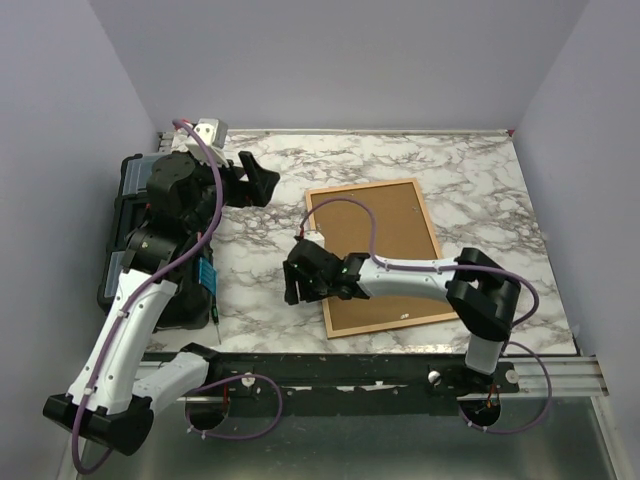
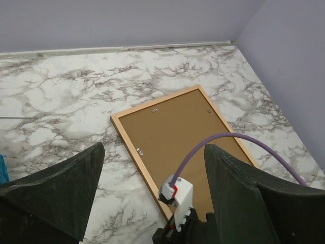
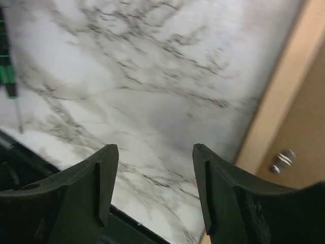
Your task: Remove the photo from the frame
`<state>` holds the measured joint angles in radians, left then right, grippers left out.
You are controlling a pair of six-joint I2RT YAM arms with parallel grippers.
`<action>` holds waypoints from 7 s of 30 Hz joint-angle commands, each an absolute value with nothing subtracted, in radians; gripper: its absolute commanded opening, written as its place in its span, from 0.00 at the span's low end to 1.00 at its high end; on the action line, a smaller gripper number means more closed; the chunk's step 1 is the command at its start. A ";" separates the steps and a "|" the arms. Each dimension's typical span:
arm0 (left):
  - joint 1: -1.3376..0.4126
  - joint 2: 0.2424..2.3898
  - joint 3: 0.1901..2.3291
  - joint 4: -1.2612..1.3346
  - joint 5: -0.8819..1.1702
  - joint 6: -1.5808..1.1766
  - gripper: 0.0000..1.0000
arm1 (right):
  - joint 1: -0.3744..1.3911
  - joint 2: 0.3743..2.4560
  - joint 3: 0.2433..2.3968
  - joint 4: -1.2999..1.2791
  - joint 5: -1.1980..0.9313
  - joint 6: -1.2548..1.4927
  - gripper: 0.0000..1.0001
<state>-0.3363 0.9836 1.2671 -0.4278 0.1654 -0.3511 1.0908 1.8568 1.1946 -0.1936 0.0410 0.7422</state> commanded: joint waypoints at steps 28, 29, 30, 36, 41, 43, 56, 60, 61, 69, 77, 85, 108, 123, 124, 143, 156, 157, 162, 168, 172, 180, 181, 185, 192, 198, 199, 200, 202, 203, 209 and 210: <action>-0.225 1.470 1.206 -0.376 0.530 -0.765 0.83 | 1.313 1.899 1.203 -0.585 0.637 0.941 0.52; -0.224 1.484 1.197 -0.359 0.555 -0.779 0.83 | 1.312 1.895 1.199 -0.578 0.637 0.938 0.51; -0.224 1.494 1.184 -0.340 0.579 -0.796 0.83 | 1.312 1.891 1.193 -0.572 0.639 0.933 0.47; -0.225 1.539 1.118 -0.246 0.655 -0.887 0.83 | 1.313 1.832 1.107 -0.473 0.629 0.879 0.37; -0.224 1.567 1.057 -0.186 0.678 -0.965 0.83 | 1.311 1.812 1.052 -0.408 0.619 0.833 0.22; -0.224 1.567 1.029 -0.158 0.678 -0.993 0.84 | 1.310 1.806 1.045 -0.407 0.622 0.828 0.12; -0.228 1.575 0.920 -0.061 0.665 -1.102 0.84 | 1.271 1.626 0.913 -0.278 0.558 0.728 0.00; -0.239 1.577 0.902 -0.040 0.658 -1.114 0.84 | 1.223 1.526 0.823 -0.173 0.464 0.656 0.00; -0.243 1.576 0.910 -0.050 0.654 -1.099 0.83 | 1.206 1.498 0.796 -0.147 0.431 0.636 0.00; -0.301 1.463 0.911 -0.041 0.539 -0.964 0.83 | 1.120 1.324 0.667 -0.022 0.223 0.532 0.00; -0.379 1.238 0.659 0.075 0.421 -1.092 0.83 | 1.108 1.249 0.646 -0.023 0.124 0.437 0.00; -0.494 1.158 0.520 0.189 0.292 -1.228 0.84 | 1.104 1.170 0.595 -0.009 0.039 0.408 0.00; -0.664 1.261 0.416 0.294 0.077 -1.588 0.57 | 1.105 1.097 0.629 -0.056 0.010 0.354 0.00; -0.666 1.256 0.473 0.154 0.062 -1.524 0.00 | 1.128 1.144 0.784 -0.318 0.163 0.377 0.40; -0.667 1.248 0.482 0.118 0.057 -1.519 0.00 | 1.143 1.146 0.803 -0.349 0.201 0.380 0.50; -0.650 1.107 0.735 -0.458 0.024 -1.572 0.00 | 1.571 1.553 1.168 -0.794 0.942 0.455 0.92; -0.607 1.039 0.757 -0.526 -0.022 -1.531 0.00 | 1.624 1.247 0.858 -0.343 0.834 0.148 0.94; -0.597 1.037 0.756 -0.525 -0.019 -1.528 0.00 | 1.625 1.208 0.820 -0.272 0.819 0.109 0.94; -0.554 1.031 0.768 -0.544 -0.007 -1.505 0.00 | 1.625 1.129 0.734 -0.142 0.780 -0.006 0.95; -0.499 1.035 0.781 -0.553 0.019 -1.457 0.00 | 1.626 1.012 0.582 0.017 0.699 -0.216 0.95; -0.465 1.038 0.796 -0.570 0.040 -1.417 0.00 | 1.632 0.960 0.451 0.144 0.677 -0.384 0.95; -0.442 1.038 0.817 -0.590 0.079 -1.381 0.00 | 1.632 1.056 0.236 0.747 0.828 -0.726 0.98; -0.442 1.036 0.814 -0.586 0.084 -1.381 0.00 | 1.629 1.068 0.211 0.818 0.825 -0.772 0.98; -0.439 1.034 0.808 -0.583 0.096 -1.372 0.00 | 1.583 1.113 0.190 0.912 0.771 -0.826 0.96; -0.434 1.015 0.795 -0.586 0.107 -1.368 0.00 | 1.482 1.170 0.226 0.864 0.613 -0.810 0.95; -0.431 1.018 0.798 -0.579 0.127 -1.371 0.00 | 1.437 1.280 0.258 0.889 0.542 -0.814 0.95; -0.431 1.019 0.799 -0.580 0.131 -1.370 0.00 | 1.427 1.306 0.268 0.898 0.526 -0.820 0.95; -0.431 1.019 0.800 -0.582 0.134 -1.371 0.00 | 1.420 1.325 0.275 0.915 0.519 -0.827 0.95; -0.429 1.012 0.804 -0.589 0.134 -1.365 0.00 | 1.403 1.373 0.270 1.002 0.529 -0.845 0.93; -0.429 1.008 0.805 -0.595 0.130 -1.364 0.00 | 1.397 1.399 0.263 1.051 0.538 -0.855 0.92; -0.428 0.993 0.803 -0.600 0.123 -1.358 0.00 | 1.381 1.545 0.274 1.221 0.541 -0.895 0.81; -0.428 0.995 0.804 -0.602 0.124 -1.356 0.00 | 1.380 1.561 0.270 1.257 0.538 -0.901 0.80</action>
<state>-0.4332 1.0241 0.7799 -0.5911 0.0910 -1.3655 1.3830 1.4944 0.2562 1.0561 0.5617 -0.8661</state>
